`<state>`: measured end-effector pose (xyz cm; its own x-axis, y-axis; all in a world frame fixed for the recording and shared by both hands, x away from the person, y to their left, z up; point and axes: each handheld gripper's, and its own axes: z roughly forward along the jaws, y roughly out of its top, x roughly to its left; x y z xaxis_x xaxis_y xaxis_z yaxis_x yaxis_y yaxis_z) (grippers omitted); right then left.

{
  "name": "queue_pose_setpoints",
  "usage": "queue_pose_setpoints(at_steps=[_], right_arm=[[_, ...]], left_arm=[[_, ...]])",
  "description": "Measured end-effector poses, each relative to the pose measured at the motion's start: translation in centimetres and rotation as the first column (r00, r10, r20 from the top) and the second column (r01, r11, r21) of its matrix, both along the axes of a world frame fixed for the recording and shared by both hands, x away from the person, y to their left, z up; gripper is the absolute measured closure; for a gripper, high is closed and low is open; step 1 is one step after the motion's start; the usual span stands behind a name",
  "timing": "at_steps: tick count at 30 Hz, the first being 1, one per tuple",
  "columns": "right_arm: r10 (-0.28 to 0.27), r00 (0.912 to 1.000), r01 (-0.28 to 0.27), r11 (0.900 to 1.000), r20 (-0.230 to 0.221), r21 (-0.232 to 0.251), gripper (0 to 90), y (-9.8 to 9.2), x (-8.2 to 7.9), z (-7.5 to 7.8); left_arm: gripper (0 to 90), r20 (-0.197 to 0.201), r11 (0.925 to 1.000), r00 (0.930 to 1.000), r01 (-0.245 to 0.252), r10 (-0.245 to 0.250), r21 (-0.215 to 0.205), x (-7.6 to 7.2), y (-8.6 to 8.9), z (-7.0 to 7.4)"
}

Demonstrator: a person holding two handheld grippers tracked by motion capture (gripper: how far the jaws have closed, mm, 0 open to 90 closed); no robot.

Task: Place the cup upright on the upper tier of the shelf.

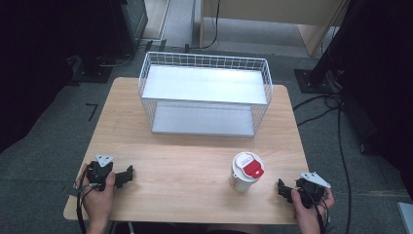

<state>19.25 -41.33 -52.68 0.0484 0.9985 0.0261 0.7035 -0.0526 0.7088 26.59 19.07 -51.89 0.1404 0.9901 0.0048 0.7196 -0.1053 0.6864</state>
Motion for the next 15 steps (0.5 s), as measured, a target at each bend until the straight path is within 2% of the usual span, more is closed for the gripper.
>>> queue_pose_setpoints(at_steps=[15], right_arm=[[0.045, 0.9989, -0.045, 0.999, -0.011, -0.001, 0.0, 0.23, -0.60, 0.15]], left_arm=[[0.0, -0.001, 1.0000, 1.0000, 0.001, -0.001, 0.007, 0.01, -0.06, 0.00]])
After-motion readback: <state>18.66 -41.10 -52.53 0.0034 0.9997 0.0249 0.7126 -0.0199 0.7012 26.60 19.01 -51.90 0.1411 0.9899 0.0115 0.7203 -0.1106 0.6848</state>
